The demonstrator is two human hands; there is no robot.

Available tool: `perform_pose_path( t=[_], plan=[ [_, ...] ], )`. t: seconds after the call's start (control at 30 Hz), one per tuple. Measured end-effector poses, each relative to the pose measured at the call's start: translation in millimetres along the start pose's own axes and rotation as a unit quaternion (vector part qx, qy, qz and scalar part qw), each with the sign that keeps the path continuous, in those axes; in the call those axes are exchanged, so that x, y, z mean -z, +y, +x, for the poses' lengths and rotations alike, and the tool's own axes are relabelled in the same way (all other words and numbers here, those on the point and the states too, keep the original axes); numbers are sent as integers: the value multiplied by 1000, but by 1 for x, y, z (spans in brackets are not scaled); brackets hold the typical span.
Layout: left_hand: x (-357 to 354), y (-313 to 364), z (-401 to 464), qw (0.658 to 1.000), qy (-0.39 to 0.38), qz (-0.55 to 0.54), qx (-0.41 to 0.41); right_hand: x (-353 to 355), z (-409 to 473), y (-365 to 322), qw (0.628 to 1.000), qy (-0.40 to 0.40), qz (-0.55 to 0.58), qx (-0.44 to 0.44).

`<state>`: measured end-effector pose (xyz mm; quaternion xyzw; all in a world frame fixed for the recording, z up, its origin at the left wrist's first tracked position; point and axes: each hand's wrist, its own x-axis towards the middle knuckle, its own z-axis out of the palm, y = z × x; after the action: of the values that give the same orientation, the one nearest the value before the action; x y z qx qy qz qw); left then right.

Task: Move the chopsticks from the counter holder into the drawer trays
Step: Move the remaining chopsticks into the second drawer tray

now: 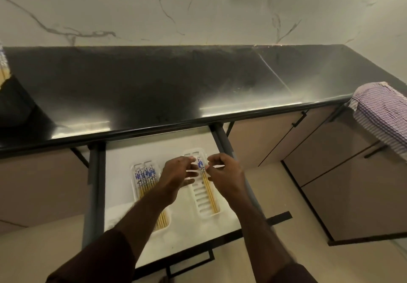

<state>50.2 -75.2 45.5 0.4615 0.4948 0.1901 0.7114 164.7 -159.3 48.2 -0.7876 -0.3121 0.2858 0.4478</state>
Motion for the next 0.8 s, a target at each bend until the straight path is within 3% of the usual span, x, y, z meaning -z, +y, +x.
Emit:
perform_pose_path(
  t=[0.4,0.8],
  plan=[
    [49,27,-118,985,113,-60,-115,4,-86,-96,990,-37,27,135],
    [247,55,-213,951,186,-135,-208,-148,-163,-197,966,-83,55,238]
  ],
)
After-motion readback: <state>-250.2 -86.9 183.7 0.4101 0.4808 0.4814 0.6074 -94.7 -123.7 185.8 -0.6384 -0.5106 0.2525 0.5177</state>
